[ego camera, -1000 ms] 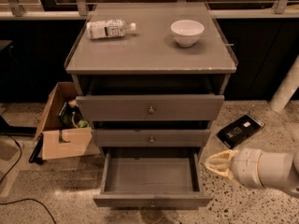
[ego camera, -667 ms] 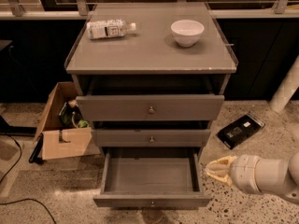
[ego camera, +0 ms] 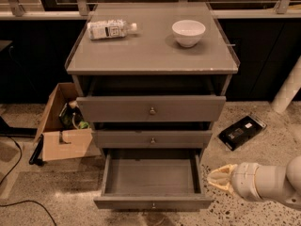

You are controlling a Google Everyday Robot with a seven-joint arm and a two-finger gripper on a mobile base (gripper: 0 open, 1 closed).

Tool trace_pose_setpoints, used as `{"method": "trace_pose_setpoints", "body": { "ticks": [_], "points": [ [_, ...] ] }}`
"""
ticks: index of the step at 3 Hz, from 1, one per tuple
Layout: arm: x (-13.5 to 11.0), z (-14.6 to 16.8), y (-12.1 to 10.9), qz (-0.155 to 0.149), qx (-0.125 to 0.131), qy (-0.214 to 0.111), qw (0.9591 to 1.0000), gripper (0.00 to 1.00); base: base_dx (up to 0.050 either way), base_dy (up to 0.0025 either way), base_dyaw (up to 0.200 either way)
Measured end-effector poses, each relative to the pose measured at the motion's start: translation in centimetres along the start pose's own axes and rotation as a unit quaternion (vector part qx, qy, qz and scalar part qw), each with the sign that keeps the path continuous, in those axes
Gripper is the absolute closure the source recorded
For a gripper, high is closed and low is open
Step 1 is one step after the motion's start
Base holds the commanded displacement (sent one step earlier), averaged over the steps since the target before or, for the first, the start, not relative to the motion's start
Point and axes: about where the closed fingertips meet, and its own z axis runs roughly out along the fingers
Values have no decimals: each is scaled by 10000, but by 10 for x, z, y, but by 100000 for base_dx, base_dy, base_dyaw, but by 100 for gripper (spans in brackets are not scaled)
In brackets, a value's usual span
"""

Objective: Close bottom drawer

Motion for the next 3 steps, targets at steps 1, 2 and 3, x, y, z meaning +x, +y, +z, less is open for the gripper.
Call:
{"method": "trace_pose_setpoints", "body": {
  "ticks": [1, 2, 3],
  "points": [
    [1, 0, 1, 5, -18, 9, 10000, 100, 0, 0, 0],
    [-5, 0, 3, -154, 28, -145, 9998, 100, 0, 0, 0],
    [13, 22, 7, -109, 60, -380, 9992, 100, 0, 0, 0]
  ]
}}
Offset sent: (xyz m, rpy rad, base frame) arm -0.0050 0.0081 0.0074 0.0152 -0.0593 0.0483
